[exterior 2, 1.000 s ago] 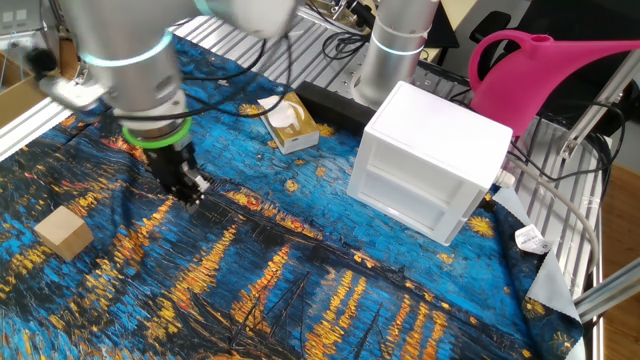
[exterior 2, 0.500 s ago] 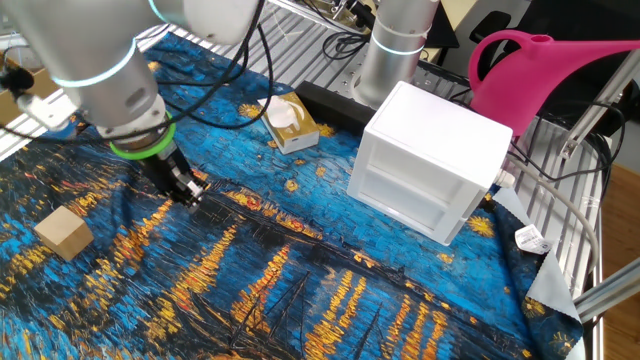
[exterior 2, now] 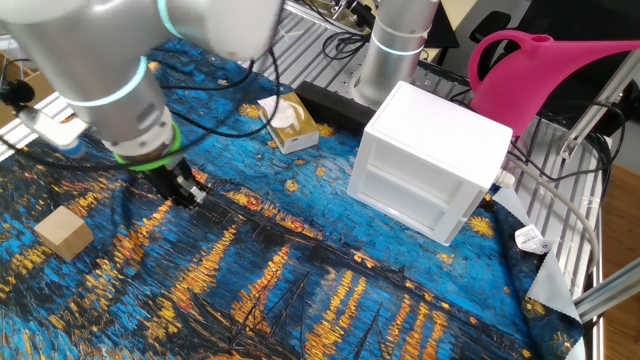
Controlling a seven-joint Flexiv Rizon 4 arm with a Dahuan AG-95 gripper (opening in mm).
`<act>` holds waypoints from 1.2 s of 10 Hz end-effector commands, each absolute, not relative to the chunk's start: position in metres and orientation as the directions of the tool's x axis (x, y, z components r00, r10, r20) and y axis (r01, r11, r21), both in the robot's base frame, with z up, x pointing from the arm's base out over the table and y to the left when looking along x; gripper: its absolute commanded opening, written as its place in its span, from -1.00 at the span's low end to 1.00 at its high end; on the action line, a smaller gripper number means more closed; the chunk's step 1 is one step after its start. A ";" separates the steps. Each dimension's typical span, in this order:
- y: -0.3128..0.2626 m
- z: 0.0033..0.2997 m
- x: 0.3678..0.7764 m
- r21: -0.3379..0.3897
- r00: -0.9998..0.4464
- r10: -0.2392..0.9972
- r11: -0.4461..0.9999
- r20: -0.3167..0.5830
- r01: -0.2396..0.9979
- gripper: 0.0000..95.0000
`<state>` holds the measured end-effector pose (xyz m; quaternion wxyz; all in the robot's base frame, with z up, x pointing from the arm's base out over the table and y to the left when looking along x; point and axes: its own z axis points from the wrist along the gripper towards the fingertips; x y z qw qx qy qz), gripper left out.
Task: Pick up the small block on the left and move it to the right
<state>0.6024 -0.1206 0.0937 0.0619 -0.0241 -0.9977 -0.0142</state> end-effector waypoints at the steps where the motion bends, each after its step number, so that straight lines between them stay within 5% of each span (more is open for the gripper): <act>1: -0.121 0.094 0.603 0.025 -0.992 0.058 0.998 0.114 0.061 -1.00; 12: -0.121 0.094 0.603 -0.025 -0.959 0.264 0.964 0.099 0.263 -1.00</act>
